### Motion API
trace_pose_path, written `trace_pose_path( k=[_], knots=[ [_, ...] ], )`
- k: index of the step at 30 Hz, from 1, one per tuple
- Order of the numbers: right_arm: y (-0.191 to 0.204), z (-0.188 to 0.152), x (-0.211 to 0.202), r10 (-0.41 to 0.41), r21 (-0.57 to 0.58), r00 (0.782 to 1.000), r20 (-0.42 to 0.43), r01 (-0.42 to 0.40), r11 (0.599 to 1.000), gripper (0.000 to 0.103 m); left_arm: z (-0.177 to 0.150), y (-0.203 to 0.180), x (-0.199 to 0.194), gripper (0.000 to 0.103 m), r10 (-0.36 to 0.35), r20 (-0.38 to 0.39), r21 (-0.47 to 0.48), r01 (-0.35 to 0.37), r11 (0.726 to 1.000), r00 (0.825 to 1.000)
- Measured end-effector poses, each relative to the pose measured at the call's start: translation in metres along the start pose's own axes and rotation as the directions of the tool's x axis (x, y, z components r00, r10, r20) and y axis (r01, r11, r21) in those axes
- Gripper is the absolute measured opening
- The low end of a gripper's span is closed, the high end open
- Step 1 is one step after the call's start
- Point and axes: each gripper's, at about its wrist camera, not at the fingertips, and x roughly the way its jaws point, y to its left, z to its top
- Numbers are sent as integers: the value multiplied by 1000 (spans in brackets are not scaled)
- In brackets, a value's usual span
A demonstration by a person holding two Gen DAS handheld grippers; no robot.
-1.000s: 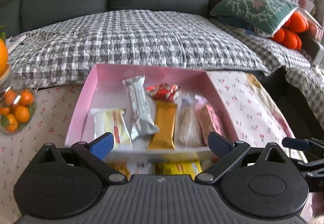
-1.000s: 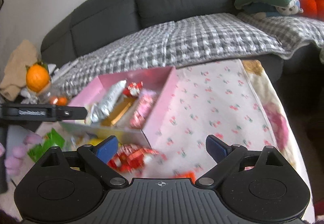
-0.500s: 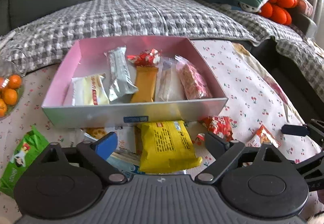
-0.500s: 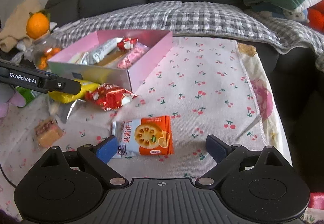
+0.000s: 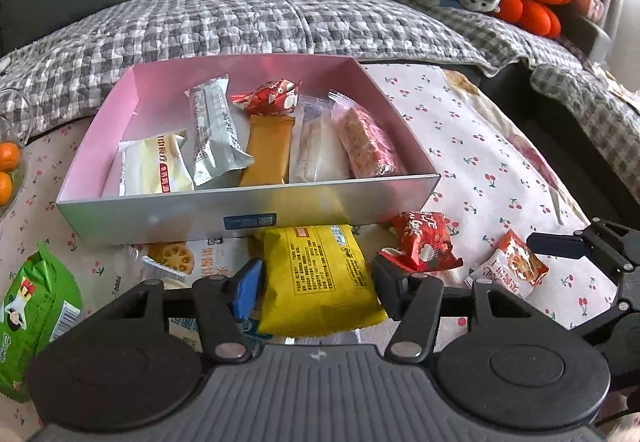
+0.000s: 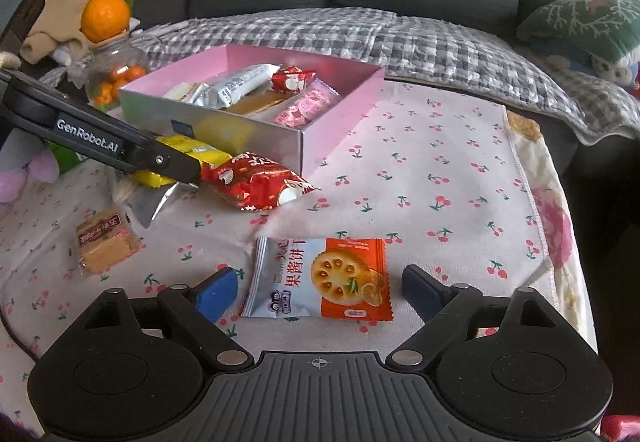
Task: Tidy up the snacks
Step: 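Grasp the yellow packet with the left tool while the right tool grasps the orange biscuit packet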
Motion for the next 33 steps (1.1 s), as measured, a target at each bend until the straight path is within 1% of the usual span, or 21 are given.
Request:
trace_pose_path(
  k=[1,3,6,13,22,26,33],
  knots=[
    [0,0,0,0,0,1000,3,0,1000,87,0,0,1,55,-1,0,0,1,1000,1000],
    [0,1,0,5,2,1000,10,-5,1000,78,0,0,2,55,-3,-3,1,3,1000,1000],
    [0,1,0,5,5,1000,17,-5,1000,72,0,0,4,55,-3,-9,0,3,1000,1000],
    [-2,2,-1,3,24,1000,26,-3,1000,63,0,-1,8,54,4,-16,8,-4,1000,1000],
    [-6,2,-2,11,65,999,33,-13,998,61,-2,-1,4,50,8,-5,20,-8,1000,1000],
    [-7,1,-3,9,74,999,36,-11,997,61,-2,-1,0,50,13,1,32,-13,999,1000],
    [-15,2,-5,2,118,999,47,-8,993,61,-2,0,-7,49,-1,11,22,1,1000,1000]
  ],
)
